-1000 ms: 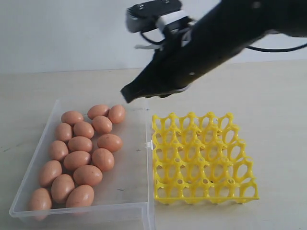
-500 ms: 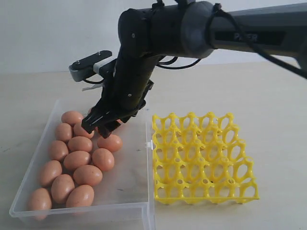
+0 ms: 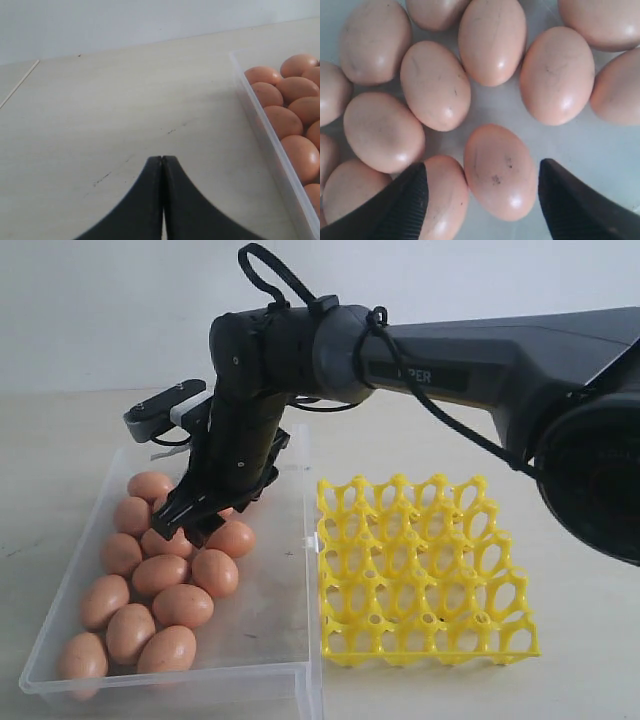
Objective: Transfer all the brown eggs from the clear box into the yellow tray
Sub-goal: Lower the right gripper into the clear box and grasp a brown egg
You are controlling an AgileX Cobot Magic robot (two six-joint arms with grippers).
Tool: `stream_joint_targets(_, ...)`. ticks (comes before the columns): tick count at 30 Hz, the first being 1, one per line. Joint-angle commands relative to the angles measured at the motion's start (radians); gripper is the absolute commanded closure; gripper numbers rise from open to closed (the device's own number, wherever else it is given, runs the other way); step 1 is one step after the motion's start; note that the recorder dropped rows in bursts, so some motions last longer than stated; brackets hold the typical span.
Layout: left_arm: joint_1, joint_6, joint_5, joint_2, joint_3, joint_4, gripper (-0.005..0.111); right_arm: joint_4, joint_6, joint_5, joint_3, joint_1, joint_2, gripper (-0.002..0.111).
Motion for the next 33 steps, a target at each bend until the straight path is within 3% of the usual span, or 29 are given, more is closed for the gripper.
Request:
stream_joint_targets(1, -0.008, -0.004, -0.009, -0.006, -0.004, -0.002, 0.107, -0.014, -0.006, -0.010, -0.032, 0.001, 0.034, 0.046)
stream_joint_targets(5, -0.008, -0.004, -0.009, -0.006, -0.004, -0.002, 0.107, -0.038, -0.006, -0.004, -0.032, 0.001, 0.053, 0.047)
stream_joint_targets(7, -0.008, -0.004, -0.009, -0.006, -0.004, -0.002, 0.107, -0.065, -0.003, 0.001, -0.032, 0.001, 0.055, 0.055)
stream_joint_targets(9, -0.008, -0.004, -0.009, -0.006, -0.004, -0.002, 0.107, -0.088, -0.003, 0.006, -0.032, -0.001, 0.055, 0.069)
stream_joint_targets(13, -0.008, -0.004, -0.009, -0.006, -0.004, -0.002, 0.107, -0.090, -0.003, 0.021, -0.032, -0.004, 0.055, 0.109)
stream_joint_targets(21, -0.008, -0.004, -0.009, -0.006, -0.004, -0.002, 0.107, -0.086, 0.005, -0.075, -0.012, -0.008, -0.003, 0.108)
stream_joint_targets(28, -0.008, -0.004, -0.009, -0.006, -0.004, -0.002, 0.107, -0.086, 0.019, -0.521, 0.265, -0.027, -0.200, 0.108)
stream_joint_targets(33, -0.008, -0.004, -0.009, -0.006, -0.004, -0.002, 0.107, -0.086, -0.004, -0.365, 0.307, -0.027, -0.231, 0.108)
